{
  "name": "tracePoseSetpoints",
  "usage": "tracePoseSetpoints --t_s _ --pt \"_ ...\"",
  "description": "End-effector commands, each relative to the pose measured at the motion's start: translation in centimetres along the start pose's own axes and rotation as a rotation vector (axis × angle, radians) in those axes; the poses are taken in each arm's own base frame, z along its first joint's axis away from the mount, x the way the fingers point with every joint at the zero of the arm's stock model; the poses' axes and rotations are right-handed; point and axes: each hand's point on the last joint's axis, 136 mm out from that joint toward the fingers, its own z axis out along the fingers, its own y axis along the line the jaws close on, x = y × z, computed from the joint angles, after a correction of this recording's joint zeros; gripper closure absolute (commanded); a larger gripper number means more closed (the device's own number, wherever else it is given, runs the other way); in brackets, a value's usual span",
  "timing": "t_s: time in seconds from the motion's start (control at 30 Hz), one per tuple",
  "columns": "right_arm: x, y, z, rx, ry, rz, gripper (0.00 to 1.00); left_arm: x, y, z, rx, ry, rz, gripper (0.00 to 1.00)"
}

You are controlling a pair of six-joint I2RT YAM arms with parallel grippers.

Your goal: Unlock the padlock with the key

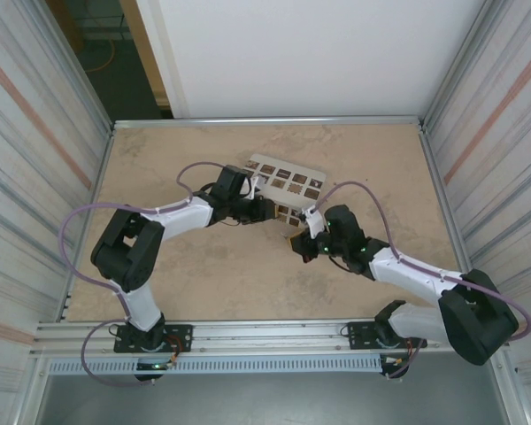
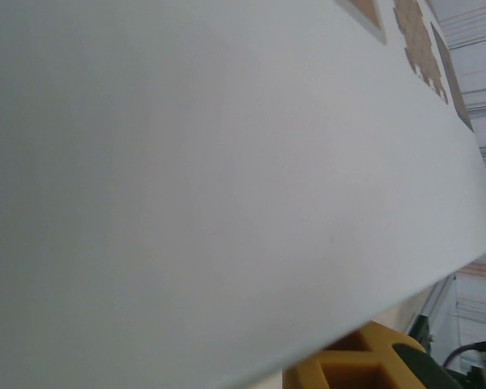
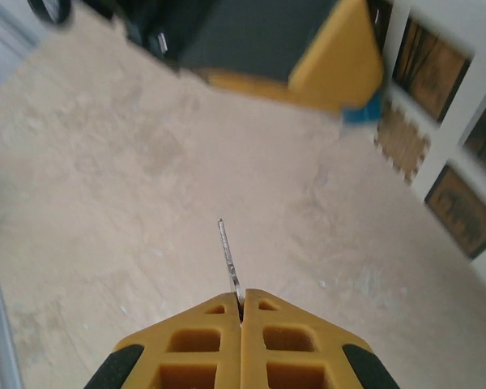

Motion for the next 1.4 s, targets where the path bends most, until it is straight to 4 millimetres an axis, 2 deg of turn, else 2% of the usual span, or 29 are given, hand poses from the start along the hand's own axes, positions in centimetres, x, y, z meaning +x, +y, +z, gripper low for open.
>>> tracePoseSetpoints --t_s 0.0,0.13,0.27,0.77,1.17,1.37 --pt "-0.3 -0.9 0.2 0.066 -0.055 -0.070 1.00 -0.9 -3.9 -1.9 0.098 -0.015 0.005 0.79" --pt "0.6 -1.7 0.9 0.111 -0.050 -0.092 1.00 -0.9 -4.3 -2.2 0.108 -0.017 -0.016 0.79" --pt "0.7 -2.0 1.5 0.127 -0.068 -0.109 1.00 -0.9 -4.5 -2.5 0.112 -0.020 -0.022 0.79" --pt "-1.0 -2.9 3.3 0.155 -0.163 -0.116 1.00 -0.5 -5.1 -3.0 0.127 -0.010 -0.033 0.79" --pt "-2.6 -4.2 3.2 0.165 -0.220 -0.087 1.00 -0.3 -5.1 -3.0 0.128 -0.004 -0.033 0.79" --pt "-3.0 -4.1 3.5 0.150 -0.219 -0.083 1.00 -0.3 -5.1 -3.0 0.126 -0.006 -0.032 0.79"
